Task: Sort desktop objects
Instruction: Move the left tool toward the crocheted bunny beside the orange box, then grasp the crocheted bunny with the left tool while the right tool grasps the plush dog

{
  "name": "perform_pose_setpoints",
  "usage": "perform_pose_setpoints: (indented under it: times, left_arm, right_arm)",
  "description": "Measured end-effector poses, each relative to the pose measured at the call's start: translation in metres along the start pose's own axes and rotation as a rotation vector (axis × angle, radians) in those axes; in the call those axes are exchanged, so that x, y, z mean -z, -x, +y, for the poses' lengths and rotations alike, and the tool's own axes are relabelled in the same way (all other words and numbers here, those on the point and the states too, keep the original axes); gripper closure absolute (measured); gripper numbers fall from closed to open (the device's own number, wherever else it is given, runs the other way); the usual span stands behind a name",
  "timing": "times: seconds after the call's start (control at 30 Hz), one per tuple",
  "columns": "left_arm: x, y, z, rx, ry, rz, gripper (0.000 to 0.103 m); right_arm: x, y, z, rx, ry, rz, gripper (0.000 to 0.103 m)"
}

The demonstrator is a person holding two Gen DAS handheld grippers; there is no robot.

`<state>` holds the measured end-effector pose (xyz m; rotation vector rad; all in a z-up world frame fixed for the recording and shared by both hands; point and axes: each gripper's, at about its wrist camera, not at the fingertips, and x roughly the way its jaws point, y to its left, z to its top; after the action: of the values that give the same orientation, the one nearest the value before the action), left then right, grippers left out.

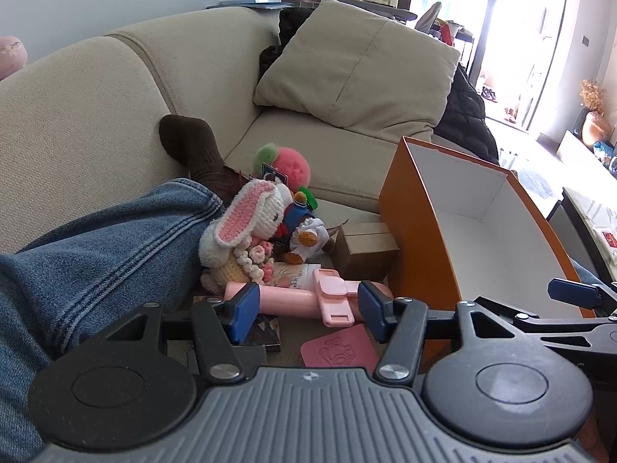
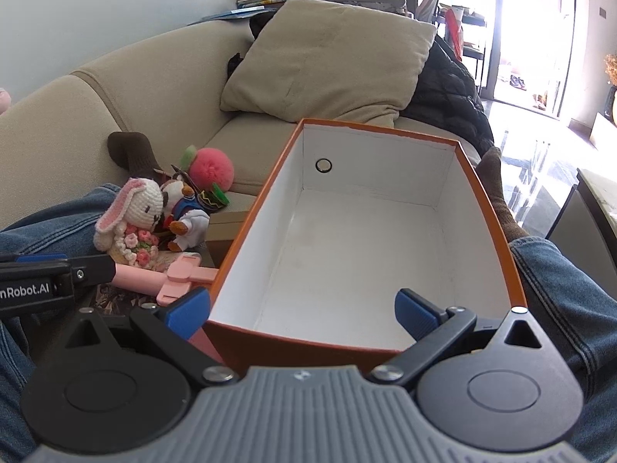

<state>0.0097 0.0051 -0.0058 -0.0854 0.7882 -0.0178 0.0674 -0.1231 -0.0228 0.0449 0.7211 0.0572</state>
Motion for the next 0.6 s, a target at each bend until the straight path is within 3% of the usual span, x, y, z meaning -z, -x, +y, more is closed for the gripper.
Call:
perform_pose_setpoints:
  times: [0.1,0.27,0.43,0.6]
  left_arm:
    - [-0.007,0.001,0.011,-0.006,0.005,-0.001,0.037]
    - [-0.023,-0.010,0.025,-0.035,-0.040,0.024,0.038]
    - [-0.040,-0.034,0.035,0.012,-0.109,0.096,0.038]
    - [-0.053,-0.062,0.034,0.012,-0.247,0.146,0.036]
  right_arm:
    - [-0.007,-0.002,0.006,-0.037,0.059,-0.011,0.007]
    - [-0.025,-0.013,0.022,-0.134,0.174,0.004,0.032]
    - [-0.050,-0.035,0.035,-0.278,0.251,0.056,0.046]
    - [-0.072,-0.072,0.050,-0.355,0.350,0.161,0.049]
